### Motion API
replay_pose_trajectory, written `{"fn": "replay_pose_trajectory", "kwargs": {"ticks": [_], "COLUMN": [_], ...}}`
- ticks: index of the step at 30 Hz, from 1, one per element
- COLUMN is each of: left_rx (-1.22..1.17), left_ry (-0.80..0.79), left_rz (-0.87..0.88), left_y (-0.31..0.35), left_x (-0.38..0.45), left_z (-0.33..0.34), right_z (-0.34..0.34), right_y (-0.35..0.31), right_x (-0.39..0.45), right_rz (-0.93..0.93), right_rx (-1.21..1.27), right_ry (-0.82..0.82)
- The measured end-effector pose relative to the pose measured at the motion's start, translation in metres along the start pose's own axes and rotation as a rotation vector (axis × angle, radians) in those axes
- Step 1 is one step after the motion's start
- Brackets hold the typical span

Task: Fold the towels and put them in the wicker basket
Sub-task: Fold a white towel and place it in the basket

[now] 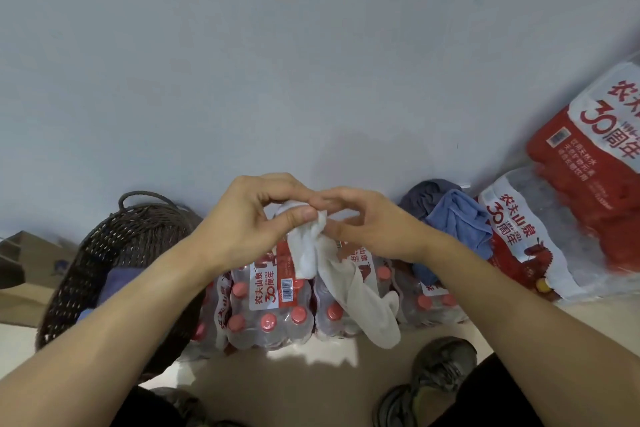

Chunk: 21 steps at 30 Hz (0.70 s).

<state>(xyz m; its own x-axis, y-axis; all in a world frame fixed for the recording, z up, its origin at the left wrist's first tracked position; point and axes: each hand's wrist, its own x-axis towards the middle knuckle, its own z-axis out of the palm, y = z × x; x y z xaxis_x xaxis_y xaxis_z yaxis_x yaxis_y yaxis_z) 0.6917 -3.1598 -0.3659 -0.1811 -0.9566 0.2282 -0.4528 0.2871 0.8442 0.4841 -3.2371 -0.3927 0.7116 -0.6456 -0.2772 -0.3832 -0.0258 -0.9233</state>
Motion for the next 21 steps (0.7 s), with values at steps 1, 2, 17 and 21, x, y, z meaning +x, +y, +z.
{"fn": "replay_pose_trajectory", "kwargs": {"ticks": [1, 2, 17, 21], "left_rx": [-0.010, -0.021, -0.464, -0.244], "left_ry": [0.000, 0.013, -0.087, 0.121], "left_rz": [-0.002, -0.020, -0.599, -0.526], "left_y": [0.002, 0.003, 0.002, -0.004], "left_x": [-0.001, -0.002, 0.002, 0.003], "left_z": [0.002, 0.003, 0.011, 0.012], "right_z": [0.005, 0.009, 0.039, 0.037], "right_y": [-0.002, -0.004, -0.005, -0.002], "right_x": [0.000, 0.000, -0.004, -0.005], "right_rz": [-0.012, -0.020, -0.229, -0.221], "right_rx": [0.043, 0.089, 0.088, 0.050], "right_ry": [0.014, 0.044, 0.405, 0.356]}}
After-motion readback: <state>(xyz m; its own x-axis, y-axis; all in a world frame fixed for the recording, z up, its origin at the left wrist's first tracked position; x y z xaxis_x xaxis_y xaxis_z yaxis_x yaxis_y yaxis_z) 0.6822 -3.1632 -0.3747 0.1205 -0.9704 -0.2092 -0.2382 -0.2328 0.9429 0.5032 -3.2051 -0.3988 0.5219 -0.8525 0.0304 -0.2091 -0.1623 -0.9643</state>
